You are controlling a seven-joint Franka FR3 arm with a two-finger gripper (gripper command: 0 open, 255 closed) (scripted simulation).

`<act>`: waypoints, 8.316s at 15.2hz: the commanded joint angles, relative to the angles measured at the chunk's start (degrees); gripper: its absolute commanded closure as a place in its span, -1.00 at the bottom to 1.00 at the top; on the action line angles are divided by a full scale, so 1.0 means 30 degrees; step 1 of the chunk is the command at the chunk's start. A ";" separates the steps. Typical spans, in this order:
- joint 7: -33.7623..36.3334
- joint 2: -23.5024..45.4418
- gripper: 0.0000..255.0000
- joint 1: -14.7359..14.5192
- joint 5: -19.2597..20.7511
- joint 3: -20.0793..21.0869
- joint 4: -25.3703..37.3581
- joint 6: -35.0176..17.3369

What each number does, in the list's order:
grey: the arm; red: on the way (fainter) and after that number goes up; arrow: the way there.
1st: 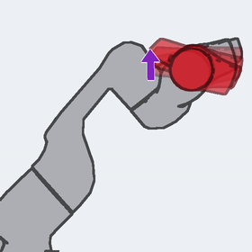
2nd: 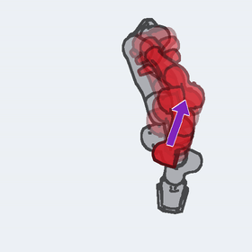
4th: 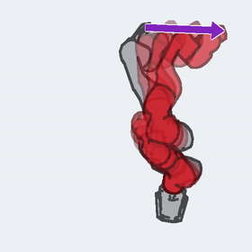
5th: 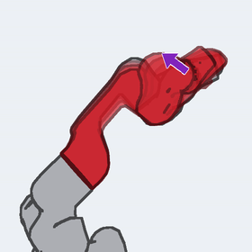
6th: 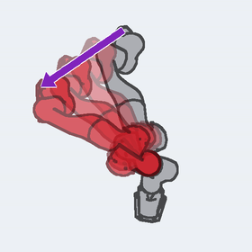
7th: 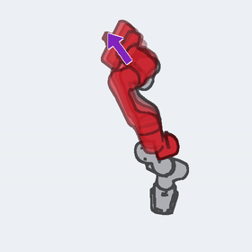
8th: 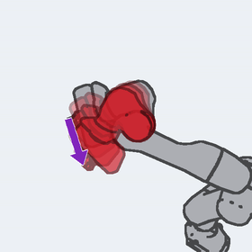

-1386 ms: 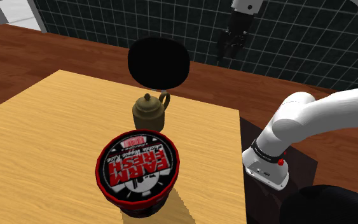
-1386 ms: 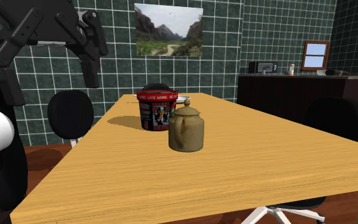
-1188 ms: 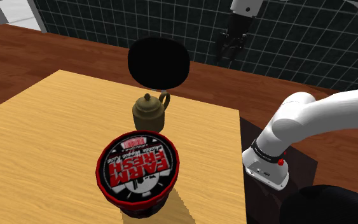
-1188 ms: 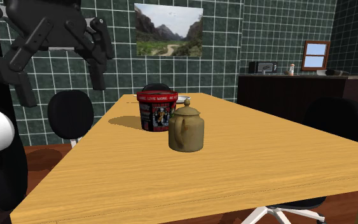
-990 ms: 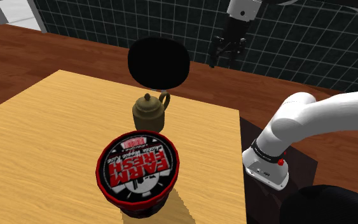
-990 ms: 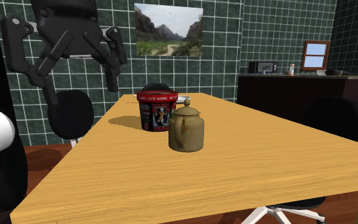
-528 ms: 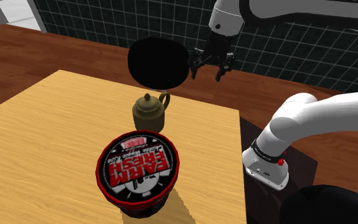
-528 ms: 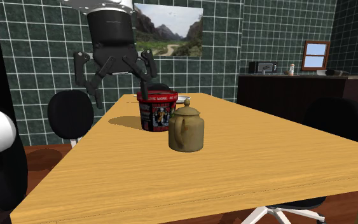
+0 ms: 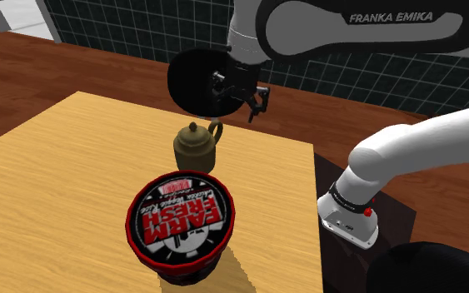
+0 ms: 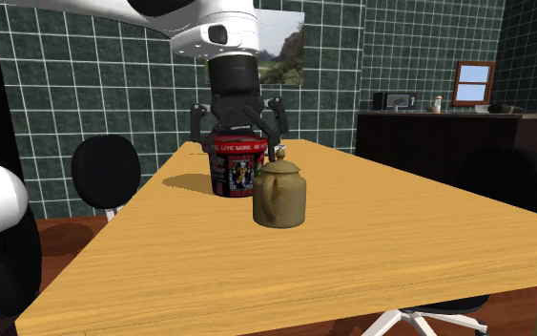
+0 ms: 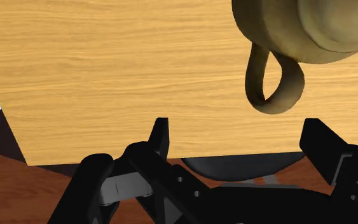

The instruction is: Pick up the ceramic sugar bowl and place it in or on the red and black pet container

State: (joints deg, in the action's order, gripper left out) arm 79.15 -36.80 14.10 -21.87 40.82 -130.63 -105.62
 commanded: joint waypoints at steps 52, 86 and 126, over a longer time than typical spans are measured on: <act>0.5635 0.2941 1.00 0.3178 0.1517 0.2859 0.6280 0.2763; 1.2162 0.3443 1.00 0.3374 0.0936 0.7199 1.4867 0.9301; 1.4206 0.2627 -1.00 0.3031 -0.0016 0.8970 1.4459 0.8637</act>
State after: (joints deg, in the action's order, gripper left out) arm 121.67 -29.04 23.03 -21.99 67.59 -87.64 -79.96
